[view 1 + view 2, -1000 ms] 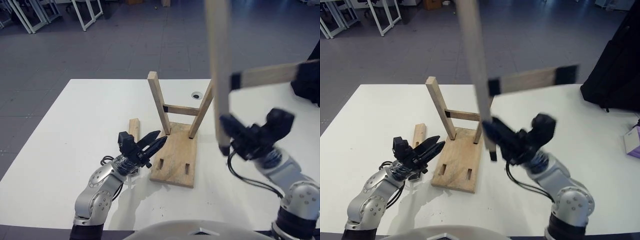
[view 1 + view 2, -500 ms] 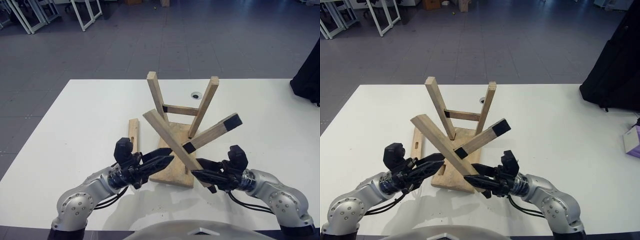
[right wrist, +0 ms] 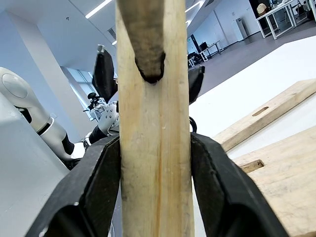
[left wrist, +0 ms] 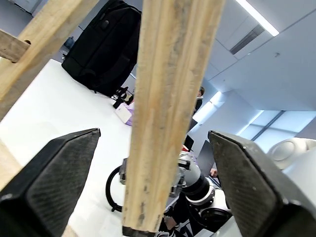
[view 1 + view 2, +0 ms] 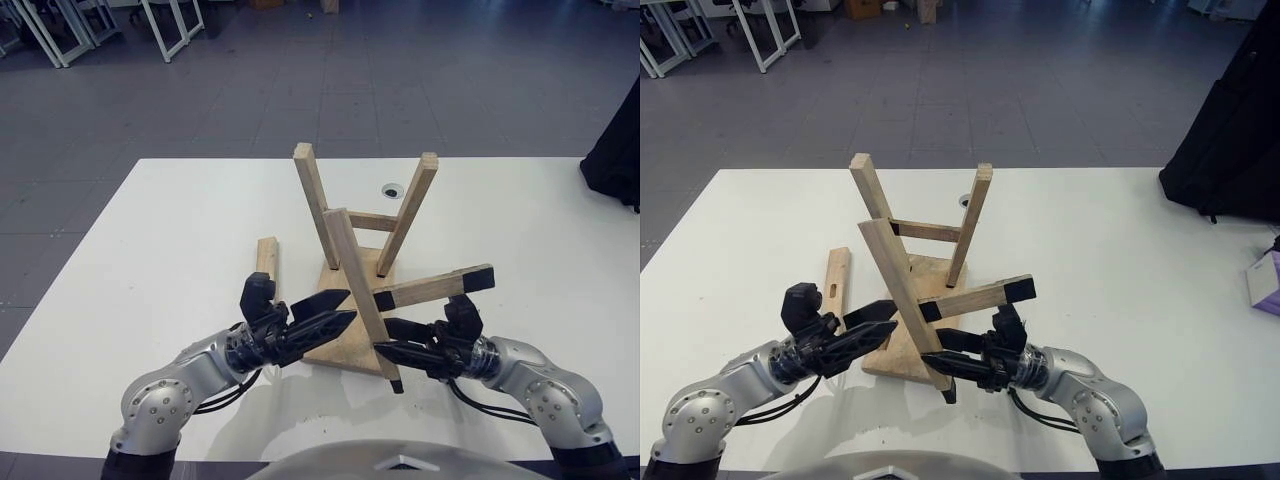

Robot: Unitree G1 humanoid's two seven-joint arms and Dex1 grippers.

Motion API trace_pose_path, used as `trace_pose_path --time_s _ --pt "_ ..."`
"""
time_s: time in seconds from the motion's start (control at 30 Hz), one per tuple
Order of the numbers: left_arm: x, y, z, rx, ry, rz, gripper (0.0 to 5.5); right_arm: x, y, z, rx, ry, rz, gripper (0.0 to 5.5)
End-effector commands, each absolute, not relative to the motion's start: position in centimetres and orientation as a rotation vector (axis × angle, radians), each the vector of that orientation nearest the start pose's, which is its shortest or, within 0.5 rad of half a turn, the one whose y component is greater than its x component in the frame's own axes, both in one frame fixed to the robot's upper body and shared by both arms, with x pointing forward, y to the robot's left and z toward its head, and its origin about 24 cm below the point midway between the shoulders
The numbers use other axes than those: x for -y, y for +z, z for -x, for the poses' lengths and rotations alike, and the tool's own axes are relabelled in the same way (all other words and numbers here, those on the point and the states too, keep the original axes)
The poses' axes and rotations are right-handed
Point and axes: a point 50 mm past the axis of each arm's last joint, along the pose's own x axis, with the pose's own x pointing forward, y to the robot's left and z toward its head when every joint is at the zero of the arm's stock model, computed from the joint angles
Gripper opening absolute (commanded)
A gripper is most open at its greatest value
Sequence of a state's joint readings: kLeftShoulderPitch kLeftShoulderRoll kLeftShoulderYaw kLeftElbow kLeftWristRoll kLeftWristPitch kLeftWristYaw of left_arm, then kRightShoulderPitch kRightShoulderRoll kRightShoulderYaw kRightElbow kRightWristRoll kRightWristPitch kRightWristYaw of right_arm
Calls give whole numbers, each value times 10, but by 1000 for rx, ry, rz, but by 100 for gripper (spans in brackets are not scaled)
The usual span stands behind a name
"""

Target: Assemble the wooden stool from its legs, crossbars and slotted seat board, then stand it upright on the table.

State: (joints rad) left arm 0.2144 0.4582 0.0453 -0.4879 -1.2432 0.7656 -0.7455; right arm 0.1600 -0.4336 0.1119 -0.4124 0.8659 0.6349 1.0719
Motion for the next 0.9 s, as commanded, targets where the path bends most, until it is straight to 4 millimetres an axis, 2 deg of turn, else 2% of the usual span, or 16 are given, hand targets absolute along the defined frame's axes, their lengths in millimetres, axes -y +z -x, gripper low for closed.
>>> trace_pose_path --time_s 0.03,0.27,0.47,0.57,0.9 --pt "-149 106 -170 -220 -1207 878 406 127 82 -167 -264 1463 -565 201" --pt "-149 121 -165 -180 -1307 913 406 123 83 -167 -272 1479 -555 201" --pt "-144 99 -171 -297 -1234 833 406 117 86 -169 -279 1500 -518 201" --pt "-145 96 -174 -296 -1222 819 406 116 88 -169 -277 1505 -515 201" --pt "-146 115 -170 -216 -1324 843 406 117 77 -167 -310 1489 -509 201"
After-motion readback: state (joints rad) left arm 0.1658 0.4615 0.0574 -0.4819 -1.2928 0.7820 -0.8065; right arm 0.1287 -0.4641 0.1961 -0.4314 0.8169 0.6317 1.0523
